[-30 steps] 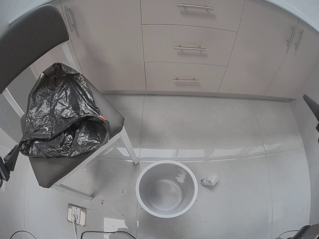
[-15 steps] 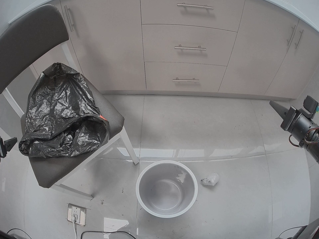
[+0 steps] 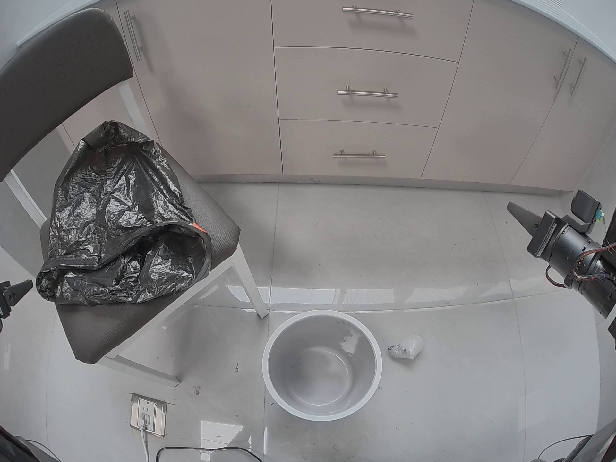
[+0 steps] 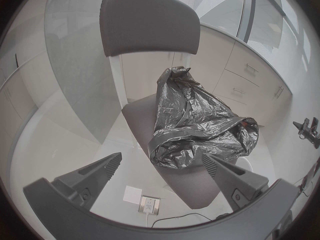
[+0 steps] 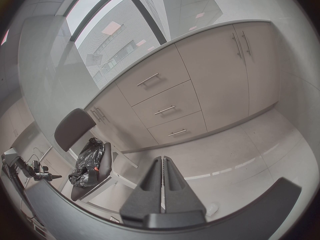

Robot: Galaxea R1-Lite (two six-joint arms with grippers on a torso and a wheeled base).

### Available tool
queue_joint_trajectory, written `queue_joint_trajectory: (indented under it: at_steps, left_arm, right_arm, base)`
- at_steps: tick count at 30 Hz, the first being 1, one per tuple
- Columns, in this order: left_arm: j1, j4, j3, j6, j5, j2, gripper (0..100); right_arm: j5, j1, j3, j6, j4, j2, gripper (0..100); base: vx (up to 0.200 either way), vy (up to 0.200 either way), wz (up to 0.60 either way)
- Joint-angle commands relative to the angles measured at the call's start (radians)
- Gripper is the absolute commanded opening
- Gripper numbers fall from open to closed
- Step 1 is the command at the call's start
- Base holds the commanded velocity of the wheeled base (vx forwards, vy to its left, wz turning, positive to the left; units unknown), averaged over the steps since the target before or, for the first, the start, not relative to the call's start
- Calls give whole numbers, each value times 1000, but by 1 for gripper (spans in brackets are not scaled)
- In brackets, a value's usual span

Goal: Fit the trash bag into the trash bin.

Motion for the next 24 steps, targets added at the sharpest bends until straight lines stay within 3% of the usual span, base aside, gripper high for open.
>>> queue_joint_trajectory:
  at_steps: [1,7,14,19,24]
  left_arm:
    - [-27,-61,-20,-1,-9,141,100]
    - [-24,-169,-54,-5,-9,240,100]
    - [-50,-189,-50,1,-4,234,100]
    - [-79,-189,-28,87,-6,231,100]
    - [-93,-190,-25,107,-4,239,100]
  right_arm:
    - [1,-5,-3,3,-1,-14,0]
    - [4,-5,-3,4,4,-42,0]
    - [7,-5,-6,9,7,-39,0]
    - [7,-5,-12,32,11,-39,0]
    - [10,-19,-18,44,13,-43,0]
  base:
    - [0,0,0]
    - [0,0,0]
    - [0,0,0]
    - [0,0,0]
    - [0,0,0]
